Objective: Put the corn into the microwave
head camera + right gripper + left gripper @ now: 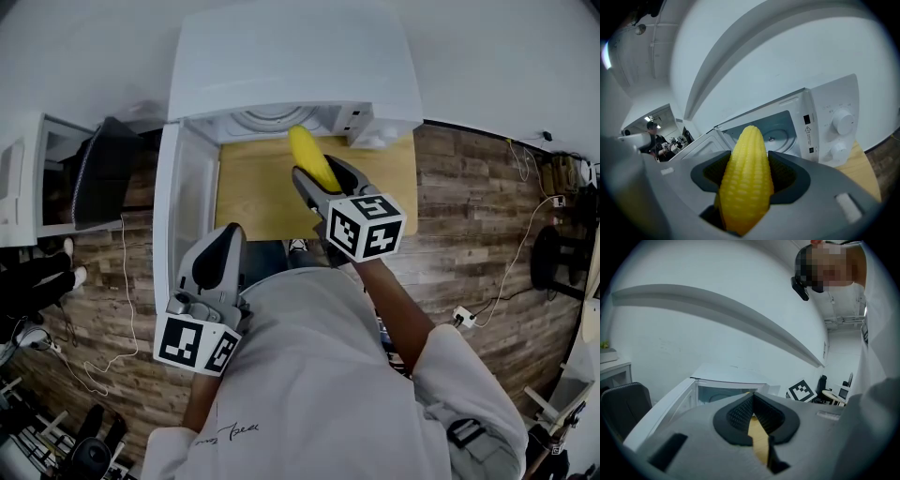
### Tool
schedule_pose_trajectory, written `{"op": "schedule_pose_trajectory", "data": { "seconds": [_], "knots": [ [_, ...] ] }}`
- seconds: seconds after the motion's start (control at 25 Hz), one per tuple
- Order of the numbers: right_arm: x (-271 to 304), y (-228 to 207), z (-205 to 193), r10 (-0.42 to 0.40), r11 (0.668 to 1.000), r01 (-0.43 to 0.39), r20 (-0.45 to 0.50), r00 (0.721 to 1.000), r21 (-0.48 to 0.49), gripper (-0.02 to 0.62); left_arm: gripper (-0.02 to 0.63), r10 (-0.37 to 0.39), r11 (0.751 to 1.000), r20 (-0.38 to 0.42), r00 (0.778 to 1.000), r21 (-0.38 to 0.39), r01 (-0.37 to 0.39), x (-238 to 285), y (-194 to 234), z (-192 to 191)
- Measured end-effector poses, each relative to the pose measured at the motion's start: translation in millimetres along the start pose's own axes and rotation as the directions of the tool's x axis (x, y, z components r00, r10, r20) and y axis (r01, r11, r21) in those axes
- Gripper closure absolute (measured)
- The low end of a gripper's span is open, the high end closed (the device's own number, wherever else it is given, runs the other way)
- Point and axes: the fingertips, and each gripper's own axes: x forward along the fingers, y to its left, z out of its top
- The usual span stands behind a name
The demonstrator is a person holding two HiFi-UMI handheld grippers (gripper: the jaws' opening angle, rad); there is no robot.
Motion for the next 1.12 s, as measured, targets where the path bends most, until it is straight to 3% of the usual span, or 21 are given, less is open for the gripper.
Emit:
{"op": "schedule_pose_trajectory", "data": {
  "seconds": [1.12],
  "knots": [
    [68,-30,-12,-0.107,0.994,0.108,-0.085,0.991,0.007,0.334,0.612,-0.024,0.997,-0.030,0.999,-0.071,0.022,12,39,2]
  ]
}}
